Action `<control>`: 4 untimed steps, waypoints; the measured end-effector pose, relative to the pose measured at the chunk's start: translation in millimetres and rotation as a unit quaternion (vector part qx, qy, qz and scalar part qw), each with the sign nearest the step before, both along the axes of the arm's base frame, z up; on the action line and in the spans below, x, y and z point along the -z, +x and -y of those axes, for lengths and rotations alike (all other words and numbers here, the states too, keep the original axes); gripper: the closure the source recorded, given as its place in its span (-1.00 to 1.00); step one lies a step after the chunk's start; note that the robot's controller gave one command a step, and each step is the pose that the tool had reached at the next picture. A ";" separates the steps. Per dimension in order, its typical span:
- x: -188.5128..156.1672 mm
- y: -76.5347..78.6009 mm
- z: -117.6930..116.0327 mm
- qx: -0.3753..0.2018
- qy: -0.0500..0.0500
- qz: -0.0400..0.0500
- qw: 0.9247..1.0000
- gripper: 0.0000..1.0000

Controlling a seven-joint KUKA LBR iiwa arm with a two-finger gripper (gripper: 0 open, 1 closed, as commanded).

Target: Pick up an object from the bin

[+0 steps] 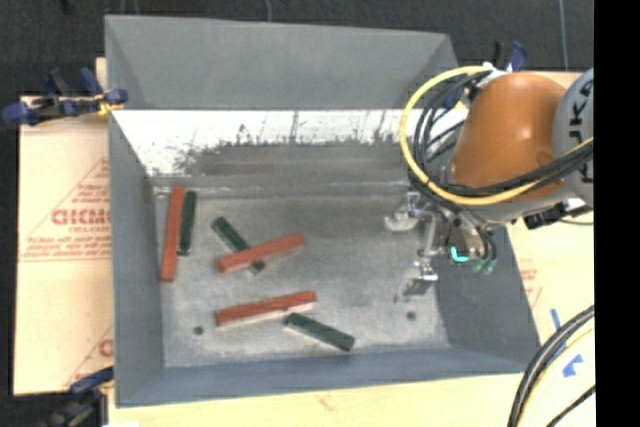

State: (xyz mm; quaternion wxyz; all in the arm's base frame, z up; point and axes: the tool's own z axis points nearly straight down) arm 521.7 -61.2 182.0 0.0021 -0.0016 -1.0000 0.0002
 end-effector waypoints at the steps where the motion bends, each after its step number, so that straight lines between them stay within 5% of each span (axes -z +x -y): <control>1: -4.0 1.8 -0.1 -0.001 0.000 0.004 1.000 -1.00; 2: 33.3 20.8 -24.2 -0.023 -0.001 0.009 1.000 -1.00; 3: 82.7 7.5 -68.0 -0.088 0.000 0.004 0.996 -1.00; 4: 105.0 3.0 -77.1 -0.035 0.001 0.003 0.999 -1.00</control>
Offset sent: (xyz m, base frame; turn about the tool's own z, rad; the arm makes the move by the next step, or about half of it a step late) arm 0.0466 0.0742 -0.1108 -0.1312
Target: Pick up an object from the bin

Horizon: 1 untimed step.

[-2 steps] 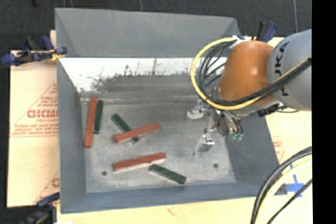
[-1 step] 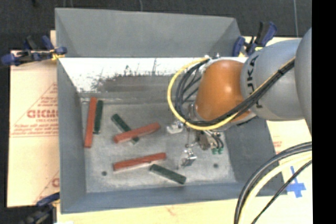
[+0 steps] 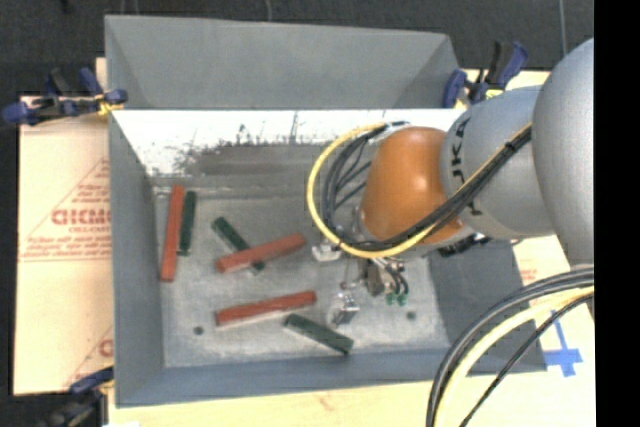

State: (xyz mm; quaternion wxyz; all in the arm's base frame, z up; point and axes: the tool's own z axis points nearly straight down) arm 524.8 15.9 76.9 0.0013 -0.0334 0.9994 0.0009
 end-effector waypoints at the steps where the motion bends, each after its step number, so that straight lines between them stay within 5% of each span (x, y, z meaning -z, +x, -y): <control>1: -3.6 -18.2 -82.5 -0.247 -0.005 0.001 0.969 1.00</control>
Offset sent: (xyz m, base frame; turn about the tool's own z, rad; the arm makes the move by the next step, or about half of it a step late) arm 0.0000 0.0000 0.0000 0.0000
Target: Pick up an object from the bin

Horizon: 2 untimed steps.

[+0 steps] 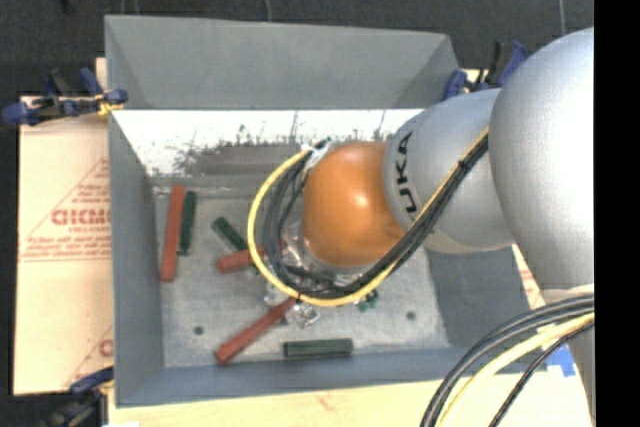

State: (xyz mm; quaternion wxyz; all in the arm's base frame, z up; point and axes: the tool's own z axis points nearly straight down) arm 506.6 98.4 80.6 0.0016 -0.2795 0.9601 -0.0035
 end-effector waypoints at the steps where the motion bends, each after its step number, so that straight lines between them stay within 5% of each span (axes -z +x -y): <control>1: 0.0 0.0 -0.1 0.000 0.000 0.000 1.000 1.00; 2: -43.6 -6.5 -9.8 -0.008 0.002 -0.005 1.000 1.00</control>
Offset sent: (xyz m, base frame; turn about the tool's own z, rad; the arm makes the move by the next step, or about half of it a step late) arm -0.0064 0.0159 0.0756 -0.0277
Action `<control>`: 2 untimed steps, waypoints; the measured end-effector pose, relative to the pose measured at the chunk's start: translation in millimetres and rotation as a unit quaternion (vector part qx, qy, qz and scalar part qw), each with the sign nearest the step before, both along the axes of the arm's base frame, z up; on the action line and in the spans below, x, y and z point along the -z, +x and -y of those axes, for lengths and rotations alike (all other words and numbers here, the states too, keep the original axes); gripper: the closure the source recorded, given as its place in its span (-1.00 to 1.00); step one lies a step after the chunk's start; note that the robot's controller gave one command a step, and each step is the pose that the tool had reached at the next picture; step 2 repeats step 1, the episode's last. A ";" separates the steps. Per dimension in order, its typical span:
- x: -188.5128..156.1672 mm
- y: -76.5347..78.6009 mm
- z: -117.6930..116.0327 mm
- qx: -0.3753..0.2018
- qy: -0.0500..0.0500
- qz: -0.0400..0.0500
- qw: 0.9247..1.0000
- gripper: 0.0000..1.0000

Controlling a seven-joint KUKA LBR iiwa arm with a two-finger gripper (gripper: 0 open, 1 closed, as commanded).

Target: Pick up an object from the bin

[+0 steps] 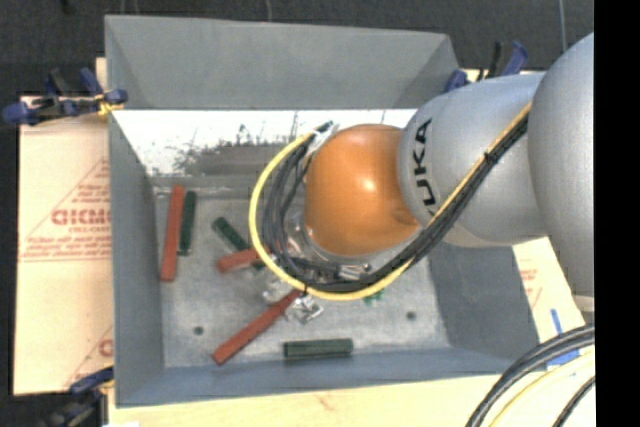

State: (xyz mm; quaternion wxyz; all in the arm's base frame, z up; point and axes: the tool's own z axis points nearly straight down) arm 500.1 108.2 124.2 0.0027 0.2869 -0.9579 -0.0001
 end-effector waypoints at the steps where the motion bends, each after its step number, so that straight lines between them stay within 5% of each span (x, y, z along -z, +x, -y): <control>1: -96.1 -1.2 7.4 -0.003 0.001 0.004 1.000 1.00; 2: -96.1 -1.2 7.4 -0.003 0.001 0.004 1.000 1.00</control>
Offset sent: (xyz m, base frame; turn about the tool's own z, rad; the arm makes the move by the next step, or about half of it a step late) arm 0.0000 0.0000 0.0000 0.0000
